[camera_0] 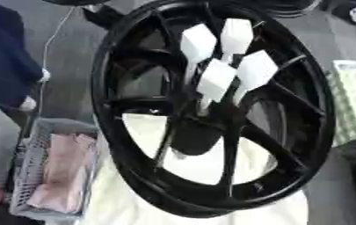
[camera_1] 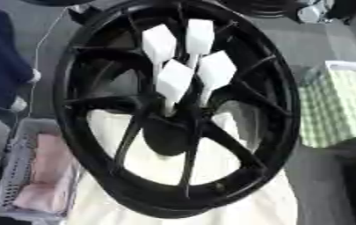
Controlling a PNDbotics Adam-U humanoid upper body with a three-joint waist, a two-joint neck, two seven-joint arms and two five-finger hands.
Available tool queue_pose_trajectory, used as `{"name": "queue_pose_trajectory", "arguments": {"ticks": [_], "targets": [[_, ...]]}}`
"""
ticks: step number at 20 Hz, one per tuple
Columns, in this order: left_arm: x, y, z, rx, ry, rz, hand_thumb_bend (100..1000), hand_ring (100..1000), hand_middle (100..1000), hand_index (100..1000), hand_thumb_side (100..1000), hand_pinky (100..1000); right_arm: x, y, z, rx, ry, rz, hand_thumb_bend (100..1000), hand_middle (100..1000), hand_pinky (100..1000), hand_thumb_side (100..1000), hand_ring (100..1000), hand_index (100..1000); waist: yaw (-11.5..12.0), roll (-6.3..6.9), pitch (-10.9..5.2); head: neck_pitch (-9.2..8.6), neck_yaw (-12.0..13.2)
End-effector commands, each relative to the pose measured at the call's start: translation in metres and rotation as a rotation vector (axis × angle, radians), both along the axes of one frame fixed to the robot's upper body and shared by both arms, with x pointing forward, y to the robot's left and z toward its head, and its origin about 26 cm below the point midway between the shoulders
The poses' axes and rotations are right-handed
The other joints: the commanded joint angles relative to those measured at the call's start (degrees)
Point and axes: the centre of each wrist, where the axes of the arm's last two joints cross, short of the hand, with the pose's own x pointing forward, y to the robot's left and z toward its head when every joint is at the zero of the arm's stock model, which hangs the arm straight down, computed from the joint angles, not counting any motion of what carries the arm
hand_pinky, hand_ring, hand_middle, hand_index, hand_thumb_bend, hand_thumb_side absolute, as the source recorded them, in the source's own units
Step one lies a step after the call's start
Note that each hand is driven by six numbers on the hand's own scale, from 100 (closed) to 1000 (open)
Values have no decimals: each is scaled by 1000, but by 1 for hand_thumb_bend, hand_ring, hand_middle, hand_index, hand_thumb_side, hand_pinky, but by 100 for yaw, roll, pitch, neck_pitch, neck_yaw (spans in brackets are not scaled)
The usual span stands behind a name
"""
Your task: Pull the pin out of the wheel hub.
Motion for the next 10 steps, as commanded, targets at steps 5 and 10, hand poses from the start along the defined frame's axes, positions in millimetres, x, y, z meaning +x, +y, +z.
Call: {"name": "queue_pose_trajectory", "arguments": {"ticks": [5, 10], "targets": [[-2, 3, 7, 11, -24, 5, 126, 724, 597, 768, 754, 659, -5, 1, 8, -29, -10, 7, 296, 806, 894, 100, 939, 874, -15, 15, -169, 54, 3], [-2, 2, 7, 11, -25, 3, 126, 724, 597, 768, 755, 659, -2, 1, -1, -22, 35, 20, 258, 797, 889, 100, 936, 882, 2, 10, -147, 50, -23]]}}
